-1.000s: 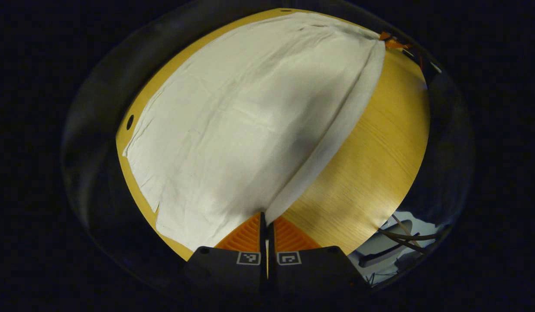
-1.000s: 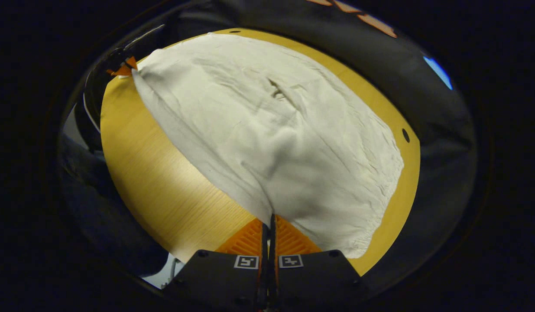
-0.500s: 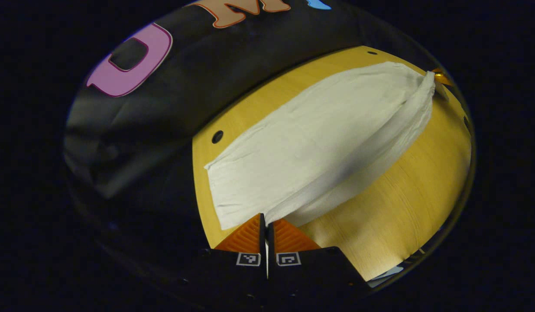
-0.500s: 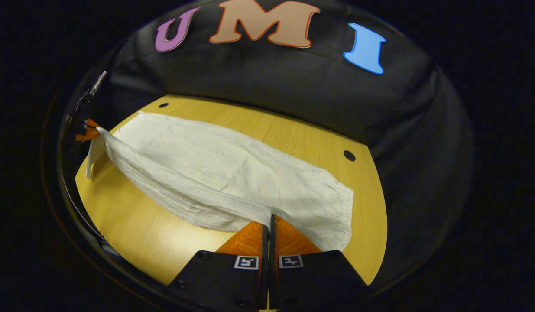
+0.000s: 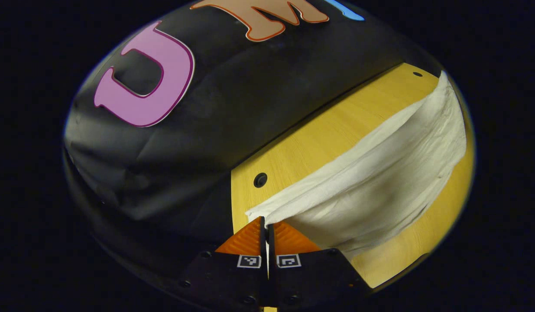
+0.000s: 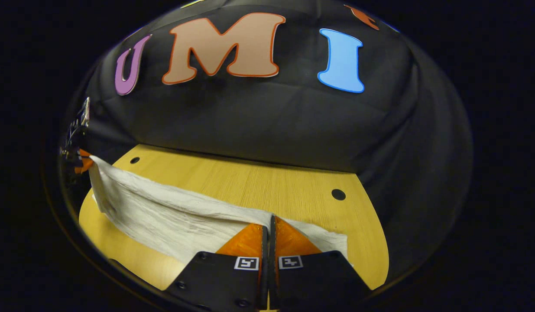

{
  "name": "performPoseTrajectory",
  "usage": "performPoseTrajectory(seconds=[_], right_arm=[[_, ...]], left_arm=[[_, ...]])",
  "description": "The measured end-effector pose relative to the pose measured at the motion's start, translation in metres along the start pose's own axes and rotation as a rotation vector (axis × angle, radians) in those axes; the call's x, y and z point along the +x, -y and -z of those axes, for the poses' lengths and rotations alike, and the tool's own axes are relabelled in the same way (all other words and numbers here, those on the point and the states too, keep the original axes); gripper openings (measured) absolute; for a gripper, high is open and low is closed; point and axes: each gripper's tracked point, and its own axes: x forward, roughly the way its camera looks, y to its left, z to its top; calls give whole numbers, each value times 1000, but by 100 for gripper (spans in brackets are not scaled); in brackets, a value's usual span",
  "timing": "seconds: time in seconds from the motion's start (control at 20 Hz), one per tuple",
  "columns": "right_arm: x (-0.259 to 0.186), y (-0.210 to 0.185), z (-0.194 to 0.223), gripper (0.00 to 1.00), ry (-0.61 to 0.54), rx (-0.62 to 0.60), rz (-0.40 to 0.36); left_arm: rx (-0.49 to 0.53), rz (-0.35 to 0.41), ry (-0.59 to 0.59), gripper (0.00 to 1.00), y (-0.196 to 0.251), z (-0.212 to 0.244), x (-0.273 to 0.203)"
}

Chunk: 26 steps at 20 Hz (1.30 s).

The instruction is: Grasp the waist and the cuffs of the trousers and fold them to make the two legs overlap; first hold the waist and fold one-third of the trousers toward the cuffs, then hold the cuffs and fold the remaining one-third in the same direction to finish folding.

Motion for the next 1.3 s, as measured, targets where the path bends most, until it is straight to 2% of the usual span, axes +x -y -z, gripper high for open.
performPoseTrajectory(seconds=[0.15,0.35,0.45,0.55,0.6,0.7,0.75,0.8,0.9,0.95,1.0,1.15,1.3], right_arm=[[49,0,0,2,-10,-8,-5],[107,-9,34,0,-80,22,-48],[127,-15,45,6,-103,59,-84],[134,-19,54,31,-132,97,-105],[134,-20,57,43,-136,106,-120],[132,-19,55,87,-119,108,-127],[127,-18,49,97,-104,119,-136],[120,-15,43,98,-87,125,-136],[106,2,31,99,-53,140,-124],[96,12,25,99,-37,146,-115],[86,27,19,99,-17,152,-97],[51,78,10,99,21,161,-26],[17,132,23,99,31,178,54]], left_arm=[[-13,5,-21,0,13,-5,42],[-39,7,-20,0,34,0,88],[-91,-1,-9,0,40,-1,95],[-162,32,-2,0,48,1,99],[-203,54,1,4,54,3,99],[-311,97,33,34,67,-8,93],[-372,102,69,65,71,-17,86],[-432,90,115,95,68,-31,79],[-530,87,190,91,60,-42,62],[-555,81,216,99,55,-46,51],[-573,73,237,94,49,-50,39],[-611,64,286,94,34,-61,5],[-637,66,334,94,24,-64,-32]])
